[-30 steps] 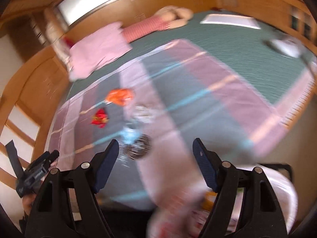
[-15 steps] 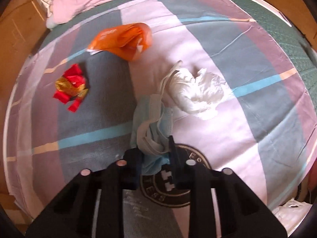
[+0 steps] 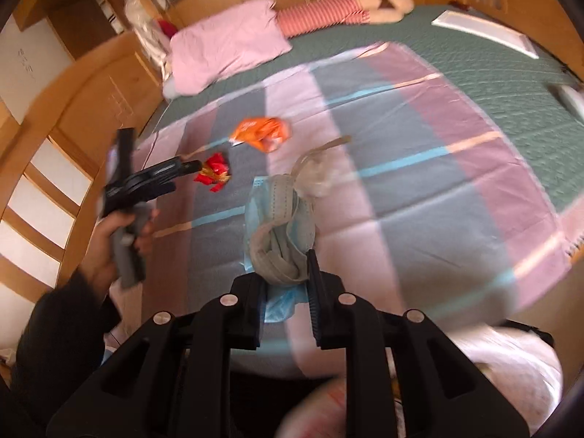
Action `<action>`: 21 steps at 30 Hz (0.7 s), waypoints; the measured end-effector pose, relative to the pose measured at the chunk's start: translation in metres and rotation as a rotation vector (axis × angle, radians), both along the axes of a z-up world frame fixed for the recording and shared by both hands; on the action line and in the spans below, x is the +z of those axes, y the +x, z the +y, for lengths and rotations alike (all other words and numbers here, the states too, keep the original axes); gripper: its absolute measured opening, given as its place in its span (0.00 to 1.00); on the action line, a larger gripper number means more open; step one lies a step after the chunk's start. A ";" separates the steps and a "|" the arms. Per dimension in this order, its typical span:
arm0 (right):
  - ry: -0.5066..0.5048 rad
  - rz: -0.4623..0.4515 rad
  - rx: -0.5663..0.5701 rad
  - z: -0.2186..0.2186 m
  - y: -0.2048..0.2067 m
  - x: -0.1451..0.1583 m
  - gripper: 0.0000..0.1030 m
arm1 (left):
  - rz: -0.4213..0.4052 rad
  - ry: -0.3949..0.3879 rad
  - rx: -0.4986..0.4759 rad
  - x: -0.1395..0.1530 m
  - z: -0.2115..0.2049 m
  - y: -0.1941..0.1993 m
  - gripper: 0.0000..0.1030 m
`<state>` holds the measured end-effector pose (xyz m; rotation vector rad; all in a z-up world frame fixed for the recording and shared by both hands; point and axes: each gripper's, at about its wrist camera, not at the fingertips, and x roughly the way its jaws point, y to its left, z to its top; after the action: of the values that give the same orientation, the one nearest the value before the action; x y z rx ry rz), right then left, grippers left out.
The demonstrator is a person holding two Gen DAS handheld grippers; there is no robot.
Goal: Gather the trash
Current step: 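Grasp the blue mask with the right tool while the left tool reaches the red wrapper, then drop the mask into the bin with the right tool while the left tool drops the red wrapper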
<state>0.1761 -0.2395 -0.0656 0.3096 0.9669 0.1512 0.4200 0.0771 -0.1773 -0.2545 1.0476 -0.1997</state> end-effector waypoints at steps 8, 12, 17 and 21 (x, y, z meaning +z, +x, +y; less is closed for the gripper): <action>-0.063 -0.064 -0.086 -0.044 -0.056 0.007 0.20 | 0.061 0.016 -0.035 -0.022 -0.023 0.007 0.28; -0.093 -0.095 -0.094 -0.047 -0.066 0.011 0.20 | -0.002 0.012 -0.035 0.007 -0.022 -0.018 0.27; -0.073 -0.123 -0.107 -0.053 -0.088 0.020 0.20 | -0.171 0.122 -0.079 0.078 -0.037 -0.091 0.27; -0.121 -0.144 -0.122 -0.056 -0.111 0.032 0.20 | -0.290 0.244 -0.094 0.136 -0.069 -0.175 0.28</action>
<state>0.0650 -0.2954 -0.0333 0.2418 0.8081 0.0033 0.2455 0.0079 -0.0412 0.0447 0.7870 -0.1853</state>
